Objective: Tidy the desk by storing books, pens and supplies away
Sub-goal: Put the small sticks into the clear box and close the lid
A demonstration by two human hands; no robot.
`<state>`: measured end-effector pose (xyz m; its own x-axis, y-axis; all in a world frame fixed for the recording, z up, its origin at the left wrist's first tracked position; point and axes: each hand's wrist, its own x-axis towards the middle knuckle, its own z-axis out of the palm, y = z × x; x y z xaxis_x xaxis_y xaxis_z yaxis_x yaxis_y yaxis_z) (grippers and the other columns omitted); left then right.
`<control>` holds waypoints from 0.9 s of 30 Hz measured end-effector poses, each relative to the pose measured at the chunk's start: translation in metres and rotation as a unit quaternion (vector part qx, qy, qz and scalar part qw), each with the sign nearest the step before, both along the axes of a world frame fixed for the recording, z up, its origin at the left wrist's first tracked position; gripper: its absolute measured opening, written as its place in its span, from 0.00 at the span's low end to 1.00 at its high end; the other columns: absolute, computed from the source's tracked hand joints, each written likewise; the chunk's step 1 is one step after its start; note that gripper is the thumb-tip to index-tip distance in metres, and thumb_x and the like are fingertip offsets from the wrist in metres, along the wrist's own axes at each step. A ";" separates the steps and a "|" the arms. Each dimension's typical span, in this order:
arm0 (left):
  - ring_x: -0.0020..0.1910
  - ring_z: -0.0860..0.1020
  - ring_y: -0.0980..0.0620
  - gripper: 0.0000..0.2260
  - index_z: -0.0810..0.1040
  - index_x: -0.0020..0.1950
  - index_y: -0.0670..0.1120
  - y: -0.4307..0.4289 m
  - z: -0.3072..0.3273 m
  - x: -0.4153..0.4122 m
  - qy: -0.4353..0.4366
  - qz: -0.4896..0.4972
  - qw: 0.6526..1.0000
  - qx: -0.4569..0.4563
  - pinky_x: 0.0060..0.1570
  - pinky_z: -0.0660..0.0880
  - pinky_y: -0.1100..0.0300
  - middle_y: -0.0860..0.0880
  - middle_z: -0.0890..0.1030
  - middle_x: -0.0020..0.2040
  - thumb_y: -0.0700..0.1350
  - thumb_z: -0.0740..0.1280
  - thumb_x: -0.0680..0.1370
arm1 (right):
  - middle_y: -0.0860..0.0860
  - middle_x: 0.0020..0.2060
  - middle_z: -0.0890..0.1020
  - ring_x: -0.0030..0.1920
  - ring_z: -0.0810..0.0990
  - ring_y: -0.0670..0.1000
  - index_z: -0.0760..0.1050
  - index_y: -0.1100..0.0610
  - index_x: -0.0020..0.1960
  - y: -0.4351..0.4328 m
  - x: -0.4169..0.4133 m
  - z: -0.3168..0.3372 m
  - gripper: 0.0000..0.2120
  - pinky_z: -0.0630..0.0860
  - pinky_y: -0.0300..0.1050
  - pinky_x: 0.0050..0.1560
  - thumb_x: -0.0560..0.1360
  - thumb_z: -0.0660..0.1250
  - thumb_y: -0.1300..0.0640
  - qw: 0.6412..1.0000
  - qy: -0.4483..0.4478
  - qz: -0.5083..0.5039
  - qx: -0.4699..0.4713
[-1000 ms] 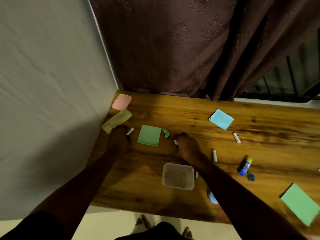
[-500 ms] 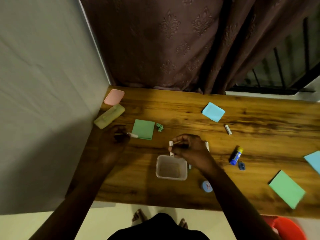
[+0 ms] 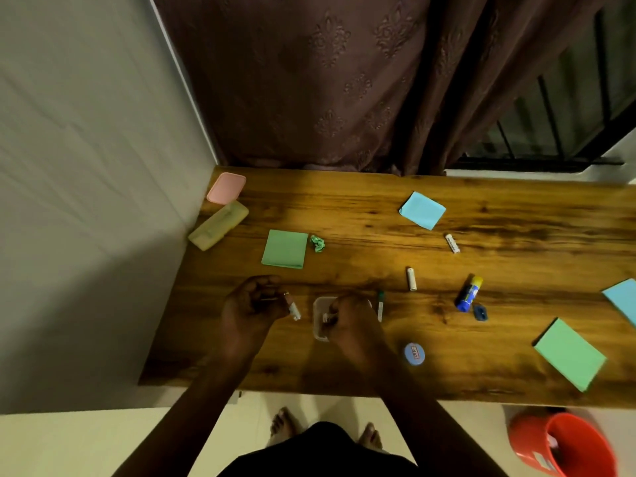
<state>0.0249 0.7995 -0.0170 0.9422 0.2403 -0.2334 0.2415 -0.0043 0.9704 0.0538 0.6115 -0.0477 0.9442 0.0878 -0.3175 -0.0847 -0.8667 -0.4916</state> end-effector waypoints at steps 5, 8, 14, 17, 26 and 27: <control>0.49 0.86 0.45 0.15 0.81 0.57 0.42 -0.010 0.001 0.001 0.000 -0.010 1.000 -0.011 0.43 0.84 0.54 0.43 0.87 0.48 0.33 0.77 0.72 | 0.56 0.57 0.84 0.60 0.81 0.57 0.81 0.59 0.60 0.003 0.008 0.003 0.19 0.78 0.47 0.59 0.72 0.76 0.53 1.000 -0.003 -0.003 -0.007; 0.48 0.86 0.45 0.15 0.82 0.54 0.41 -0.017 0.000 0.003 0.000 -0.022 1.000 -0.005 0.41 0.84 0.56 0.44 0.87 0.46 0.30 0.77 0.71 | 0.55 0.53 0.85 0.56 0.83 0.56 0.82 0.59 0.55 -0.001 0.009 0.003 0.13 0.79 0.46 0.57 0.74 0.74 0.53 1.000 -0.010 0.010 0.005; 0.46 0.86 0.47 0.12 0.83 0.52 0.40 -0.030 0.003 0.010 -0.010 -0.052 0.999 0.011 0.39 0.83 0.56 0.44 0.87 0.45 0.33 0.78 0.70 | 0.51 0.46 0.87 0.47 0.87 0.53 0.85 0.51 0.49 -0.022 0.018 0.020 0.06 0.85 0.54 0.49 0.74 0.73 0.52 0.976 0.060 -0.043 0.203; 0.43 0.86 0.50 0.12 0.83 0.52 0.41 -0.040 0.006 0.015 -0.005 -0.075 0.997 0.028 0.38 0.83 0.58 0.45 0.87 0.44 0.34 0.78 0.70 | 0.57 0.49 0.87 0.48 0.88 0.54 0.83 0.62 0.57 -0.032 0.018 0.040 0.13 0.86 0.52 0.50 0.72 0.77 0.65 0.939 0.142 -0.042 0.311; 0.43 0.87 0.49 0.05 0.85 0.49 0.47 -0.039 0.001 0.021 -0.020 -0.068 0.995 0.065 0.47 0.84 0.47 0.49 0.87 0.43 0.39 0.76 0.75 | 0.51 0.52 0.86 0.53 0.84 0.53 0.83 0.55 0.56 -0.021 0.013 0.016 0.16 0.81 0.49 0.56 0.71 0.78 0.50 0.999 -0.017 0.041 0.031; 0.43 0.87 0.48 0.05 0.85 0.49 0.47 -0.037 0.001 0.021 -0.020 -0.064 0.996 0.066 0.47 0.84 0.45 0.49 0.87 0.43 0.40 0.75 0.75 | 0.53 0.53 0.86 0.55 0.84 0.55 0.83 0.56 0.56 -0.017 0.015 0.014 0.16 0.79 0.47 0.55 0.72 0.77 0.50 0.999 -0.017 0.043 -0.004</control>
